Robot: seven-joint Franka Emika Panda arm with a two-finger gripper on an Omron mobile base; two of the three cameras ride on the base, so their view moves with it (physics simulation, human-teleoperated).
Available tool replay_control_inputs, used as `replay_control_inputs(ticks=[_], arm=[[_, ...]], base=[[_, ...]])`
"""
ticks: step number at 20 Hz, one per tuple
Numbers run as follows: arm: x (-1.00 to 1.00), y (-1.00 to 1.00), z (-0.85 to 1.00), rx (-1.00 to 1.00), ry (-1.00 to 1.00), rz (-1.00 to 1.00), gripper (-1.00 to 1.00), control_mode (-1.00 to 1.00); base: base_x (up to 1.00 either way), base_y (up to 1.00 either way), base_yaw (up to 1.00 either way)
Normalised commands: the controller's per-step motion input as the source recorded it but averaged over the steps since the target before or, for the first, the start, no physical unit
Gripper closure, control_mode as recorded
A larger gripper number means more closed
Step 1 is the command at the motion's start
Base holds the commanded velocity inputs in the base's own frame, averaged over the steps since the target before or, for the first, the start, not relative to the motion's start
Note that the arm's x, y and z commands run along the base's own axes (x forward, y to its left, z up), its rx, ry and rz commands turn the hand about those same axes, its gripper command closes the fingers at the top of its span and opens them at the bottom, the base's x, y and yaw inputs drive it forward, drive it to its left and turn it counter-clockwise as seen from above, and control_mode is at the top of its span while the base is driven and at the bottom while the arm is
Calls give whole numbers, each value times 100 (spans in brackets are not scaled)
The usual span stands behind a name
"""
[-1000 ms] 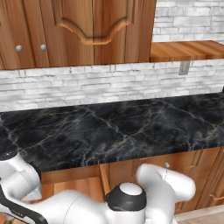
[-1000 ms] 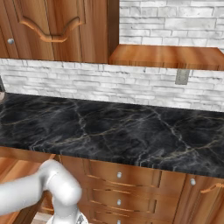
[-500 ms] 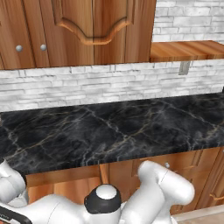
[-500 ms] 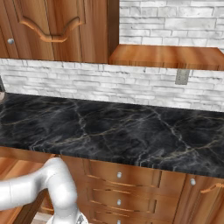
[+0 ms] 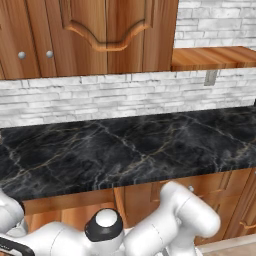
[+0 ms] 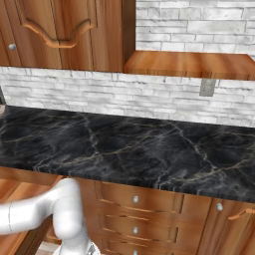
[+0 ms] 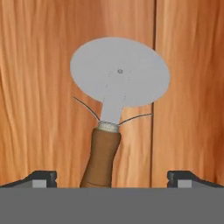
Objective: Take the pizza cutter from the drawer on the left and place it on the dining counter for cutting.
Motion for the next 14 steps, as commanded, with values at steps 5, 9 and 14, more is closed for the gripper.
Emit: replay_control_inputs(ticks=[5, 9, 14], arm=[[19, 48, -51, -5, 0, 0, -100, -100], [2, 22, -38, 0, 0, 0, -100, -100], [0, 0, -23, 0, 0, 0, -100, -100]], base=[[0, 0, 0], [0, 0, 0], [0, 0, 0]])
